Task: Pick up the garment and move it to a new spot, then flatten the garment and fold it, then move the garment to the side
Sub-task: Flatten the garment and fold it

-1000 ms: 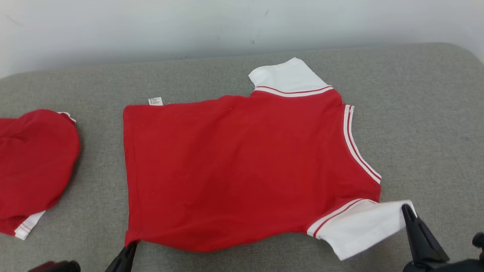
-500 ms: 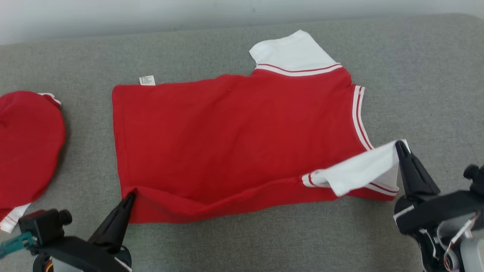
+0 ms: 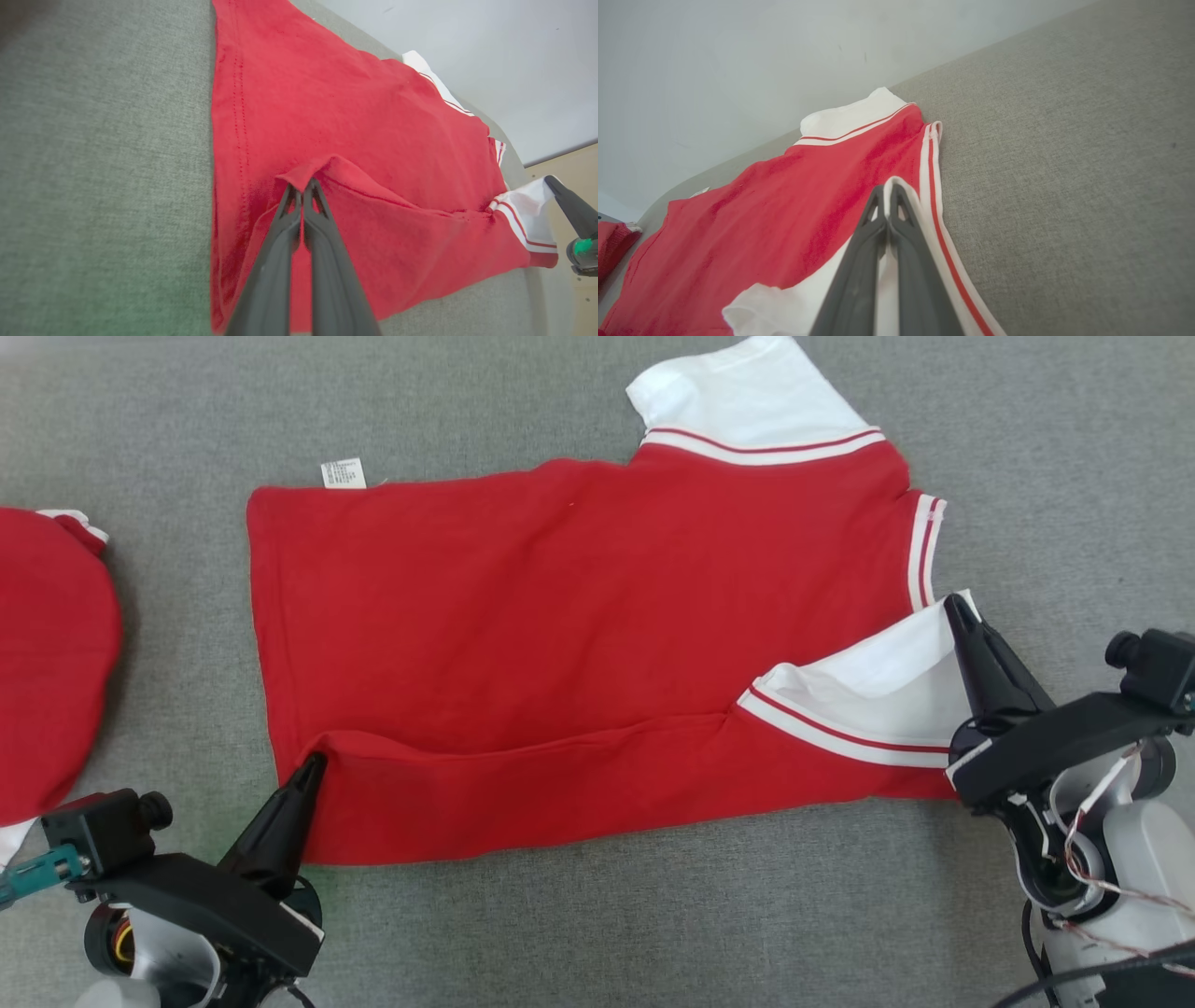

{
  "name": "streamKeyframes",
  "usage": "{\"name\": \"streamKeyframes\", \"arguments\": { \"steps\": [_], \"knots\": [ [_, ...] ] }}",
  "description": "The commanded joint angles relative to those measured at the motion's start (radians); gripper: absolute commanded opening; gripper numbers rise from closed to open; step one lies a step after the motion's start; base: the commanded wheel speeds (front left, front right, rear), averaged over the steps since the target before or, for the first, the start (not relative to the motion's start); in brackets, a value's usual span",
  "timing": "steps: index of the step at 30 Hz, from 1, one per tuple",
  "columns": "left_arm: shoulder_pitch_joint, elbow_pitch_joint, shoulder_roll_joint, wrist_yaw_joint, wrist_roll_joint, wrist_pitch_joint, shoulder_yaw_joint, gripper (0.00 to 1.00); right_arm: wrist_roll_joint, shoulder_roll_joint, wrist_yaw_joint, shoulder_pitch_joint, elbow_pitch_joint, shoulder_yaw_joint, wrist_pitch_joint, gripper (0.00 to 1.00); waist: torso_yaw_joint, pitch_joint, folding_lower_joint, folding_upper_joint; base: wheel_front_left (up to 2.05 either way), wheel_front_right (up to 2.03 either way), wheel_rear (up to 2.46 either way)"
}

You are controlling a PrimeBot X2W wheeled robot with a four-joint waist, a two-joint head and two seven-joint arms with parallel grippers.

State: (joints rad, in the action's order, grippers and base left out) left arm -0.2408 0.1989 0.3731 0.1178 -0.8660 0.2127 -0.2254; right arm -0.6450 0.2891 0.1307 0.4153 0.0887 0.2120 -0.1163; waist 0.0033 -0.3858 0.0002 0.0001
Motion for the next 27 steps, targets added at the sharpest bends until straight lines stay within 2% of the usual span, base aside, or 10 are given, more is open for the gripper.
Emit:
{"name": "streamKeyframes", "arguments": {
  "steps": [1, 7, 13, 14, 15, 16, 17, 22, 27],
  "knots": [
    [-0.009, -0.008, -0.002, 0.003, 0.006, -0.009, 0.004, 0.0, -0.01, 0.014, 0.0, 0.022, 0.023, 0.009, 0.014, 0.0, 0.006, -0.014, -0.0002, -0.0001, 0.0, 0.0, 0.0],
    [-0.005, -0.029, -0.011, 0.001, 0.0, -0.018, 0.0, 0.0, -0.044, 0.033, 0.0, 0.078, 0.118, 0.037, 0.06, 0.0, 0.014, -0.024, -0.0002, -0.0001, 0.0, 0.0, 0.0],
    [0.01, -0.045, -0.008, 0.005, 0.003, -0.018, -0.001, 0.0, -0.095, 0.025, 0.0, 0.113, 0.18, 0.052, 0.119, 0.0, 0.015, -0.019, -0.0002, -0.0001, 0.0, 0.0, 0.0],
    [0.011, -0.047, -0.008, 0.003, 0.004, -0.018, -0.004, 0.0, -0.105, 0.024, 0.0, 0.115, 0.185, 0.056, 0.13, 0.33, 0.015, -0.016, -0.0002, -0.0001, 0.0, 0.0, 0.0],
    [0.013, -0.048, -0.013, 0.004, 0.002, -0.026, -0.001, 0.16, -0.117, 0.023, 0.0, 0.117, 0.19, 0.06, 0.14, 0.79, 0.015, -0.011, -0.0002, -0.0001, 0.0, 0.0, 0.0],
    [0.016, -0.051, -0.014, 0.005, 0.001, -0.031, 0.001, 0.83, -0.126, 0.024, 0.0, 0.114, 0.193, 0.065, 0.15, 1.0, 0.016, -0.005, -0.0002, -0.0001, 0.0, 0.0, 0.0],
    [0.02, -0.053, -0.014, 0.007, 0.003, -0.034, 0.002, 1.0, -0.133, 0.027, 0.0, 0.109, 0.195, 0.066, 0.161, 1.0, 0.016, 0.001, -0.0002, -0.0001, 0.0, 0.0, 0.0],
    [0.045, -0.05, -0.023, 0.033, 0.035, -0.097, 0.022, 1.0, -0.15, 0.039, 0.0, 0.064, 0.187, 0.062, 0.219, 1.0, 0.021, 0.033, -0.0002, -0.0001, 0.0, 0.0, 0.0],
    [0.067, -0.034, -0.017, 0.099, 0.147, -0.199, 0.037, 1.0, -0.093, 0.048, 0.0, -0.005, 0.136, 0.007, 0.31, 1.0, 0.027, 0.068, -0.0002, -0.0001, 0.0, 0.0, 0.0]
  ]
}}
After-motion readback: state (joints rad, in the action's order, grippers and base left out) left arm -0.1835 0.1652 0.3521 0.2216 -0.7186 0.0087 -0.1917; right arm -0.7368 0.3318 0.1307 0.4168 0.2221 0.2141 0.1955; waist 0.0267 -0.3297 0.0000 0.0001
